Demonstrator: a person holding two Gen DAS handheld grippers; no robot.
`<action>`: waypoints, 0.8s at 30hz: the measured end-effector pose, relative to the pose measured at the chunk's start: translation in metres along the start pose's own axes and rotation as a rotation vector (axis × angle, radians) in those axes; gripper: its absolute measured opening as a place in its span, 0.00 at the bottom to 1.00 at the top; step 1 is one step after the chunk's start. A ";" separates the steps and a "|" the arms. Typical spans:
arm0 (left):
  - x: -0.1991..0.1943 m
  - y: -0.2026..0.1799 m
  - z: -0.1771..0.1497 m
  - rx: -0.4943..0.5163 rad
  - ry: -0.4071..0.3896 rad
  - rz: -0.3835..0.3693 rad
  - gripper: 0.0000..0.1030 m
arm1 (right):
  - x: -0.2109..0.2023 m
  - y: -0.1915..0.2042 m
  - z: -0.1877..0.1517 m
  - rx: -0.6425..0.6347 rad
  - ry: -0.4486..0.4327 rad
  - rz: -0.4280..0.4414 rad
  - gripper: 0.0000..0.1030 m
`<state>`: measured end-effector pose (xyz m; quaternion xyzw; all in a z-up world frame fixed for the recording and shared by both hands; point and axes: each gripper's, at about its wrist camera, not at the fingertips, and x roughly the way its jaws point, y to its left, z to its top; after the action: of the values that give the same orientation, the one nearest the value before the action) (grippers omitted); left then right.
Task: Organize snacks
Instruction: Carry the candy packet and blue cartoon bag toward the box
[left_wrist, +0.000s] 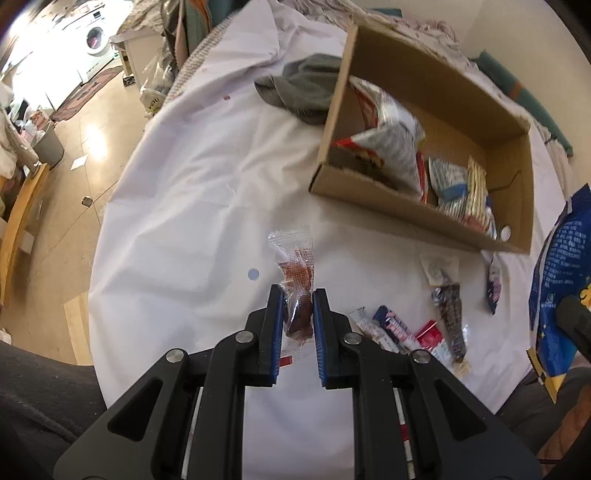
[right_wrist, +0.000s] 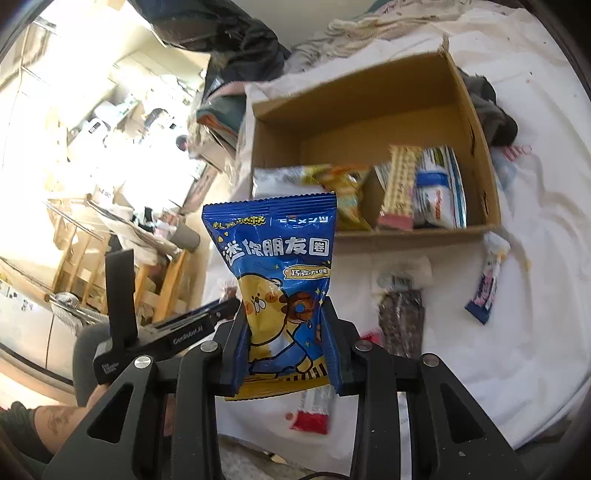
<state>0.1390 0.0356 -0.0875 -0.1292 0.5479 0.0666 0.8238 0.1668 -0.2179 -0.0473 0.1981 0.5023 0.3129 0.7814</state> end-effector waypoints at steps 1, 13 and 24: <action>-0.005 0.000 0.003 -0.001 -0.011 -0.001 0.12 | -0.002 0.000 0.001 0.004 -0.013 0.003 0.34; -0.062 -0.019 0.040 0.084 -0.187 -0.013 0.12 | -0.042 -0.001 0.030 0.011 -0.257 -0.082 0.34; -0.067 -0.040 0.083 0.169 -0.274 -0.022 0.12 | -0.061 -0.030 0.062 0.091 -0.352 -0.126 0.34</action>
<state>0.1964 0.0233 0.0099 -0.0551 0.4324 0.0286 0.8995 0.2131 -0.2812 0.0001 0.2529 0.3827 0.2008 0.8656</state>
